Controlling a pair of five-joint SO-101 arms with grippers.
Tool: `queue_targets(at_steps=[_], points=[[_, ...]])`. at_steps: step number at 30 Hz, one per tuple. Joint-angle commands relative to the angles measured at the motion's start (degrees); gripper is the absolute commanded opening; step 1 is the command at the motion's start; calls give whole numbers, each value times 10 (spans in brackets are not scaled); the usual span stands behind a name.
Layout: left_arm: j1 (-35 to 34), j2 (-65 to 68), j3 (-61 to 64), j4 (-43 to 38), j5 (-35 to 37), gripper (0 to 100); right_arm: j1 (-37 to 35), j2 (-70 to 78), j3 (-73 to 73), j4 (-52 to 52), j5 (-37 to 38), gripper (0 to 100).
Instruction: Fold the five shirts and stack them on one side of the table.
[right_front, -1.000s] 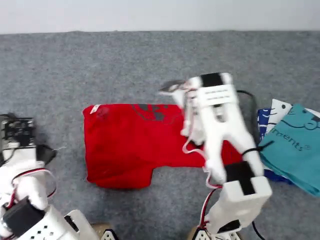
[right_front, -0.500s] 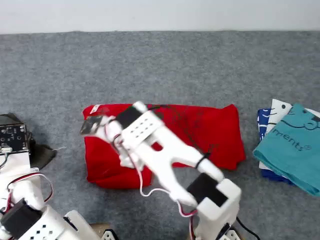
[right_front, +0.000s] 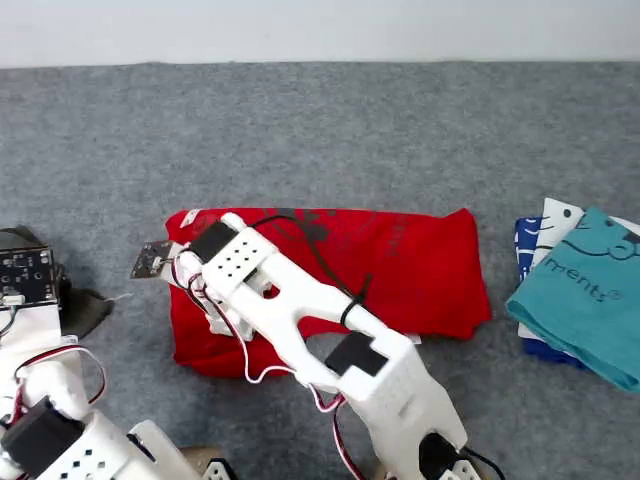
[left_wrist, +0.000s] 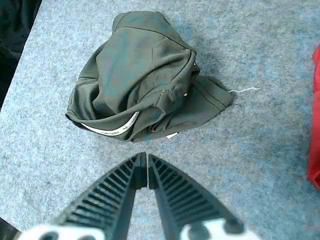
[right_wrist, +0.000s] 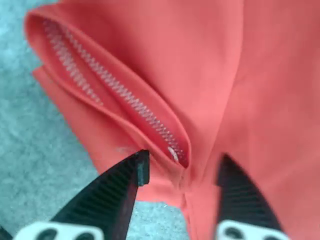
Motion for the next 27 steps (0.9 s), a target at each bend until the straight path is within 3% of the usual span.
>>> queue_targets(at_steps=[1, 5, 20, 27], points=[[-1, 0, -1, -2, -4, 15, -4, -3, -40, 0, -9, 69], [-1, 0, -1, -2, -4, 15, 13, -18, -41, 0, -6, 9], [0, 0, 27, -32, -4, 15, 80, -73, -48, 6, 12, 10], [0, 0, 27, -33, -5, 15, 158, -50, -84, -19, 16, 10]])
